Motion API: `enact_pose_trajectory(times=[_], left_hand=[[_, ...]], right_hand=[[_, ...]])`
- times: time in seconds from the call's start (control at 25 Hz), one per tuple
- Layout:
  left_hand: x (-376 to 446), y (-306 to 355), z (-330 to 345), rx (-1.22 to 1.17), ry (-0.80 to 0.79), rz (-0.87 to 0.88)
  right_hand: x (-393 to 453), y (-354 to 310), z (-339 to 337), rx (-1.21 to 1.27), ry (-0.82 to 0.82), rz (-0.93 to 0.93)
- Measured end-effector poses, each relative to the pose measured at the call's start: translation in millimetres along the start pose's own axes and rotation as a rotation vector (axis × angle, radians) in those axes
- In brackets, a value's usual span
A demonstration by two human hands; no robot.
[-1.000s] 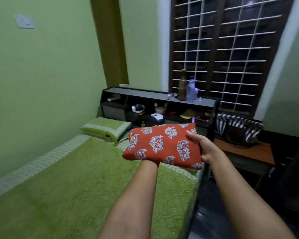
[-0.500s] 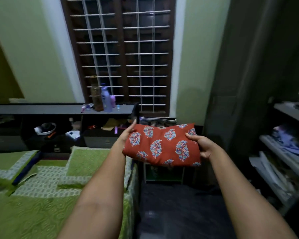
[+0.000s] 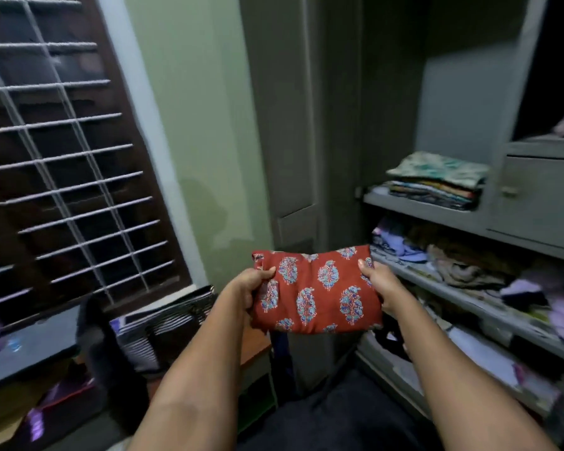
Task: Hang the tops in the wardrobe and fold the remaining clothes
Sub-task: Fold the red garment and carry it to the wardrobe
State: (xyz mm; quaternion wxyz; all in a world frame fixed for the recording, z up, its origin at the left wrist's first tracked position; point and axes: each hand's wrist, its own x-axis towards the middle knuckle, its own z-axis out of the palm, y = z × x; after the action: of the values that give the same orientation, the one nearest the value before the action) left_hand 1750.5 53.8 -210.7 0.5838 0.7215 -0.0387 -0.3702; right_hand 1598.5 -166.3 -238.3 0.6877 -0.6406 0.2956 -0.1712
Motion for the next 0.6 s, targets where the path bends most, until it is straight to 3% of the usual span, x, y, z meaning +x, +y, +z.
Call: enact_pose_trajectory(times=[0.2,0.36,0.6], left_hand=[[100.9,60.1,92.7,0.132,-0.137,0.258],[168.6,121.7,168.3,0.113,-0.277,0.485],[266.4,217.2,253.2,0.495,-0.042,0.858]], right_hand=[[62.1,-8.0,-63.6,-0.167,0.447,-0.200],[132.6,-30.9,-131.2,-0.184,0.625,-0.245],[229.6,-95.9,-195.8,-0.229,0.782,-0.276]])
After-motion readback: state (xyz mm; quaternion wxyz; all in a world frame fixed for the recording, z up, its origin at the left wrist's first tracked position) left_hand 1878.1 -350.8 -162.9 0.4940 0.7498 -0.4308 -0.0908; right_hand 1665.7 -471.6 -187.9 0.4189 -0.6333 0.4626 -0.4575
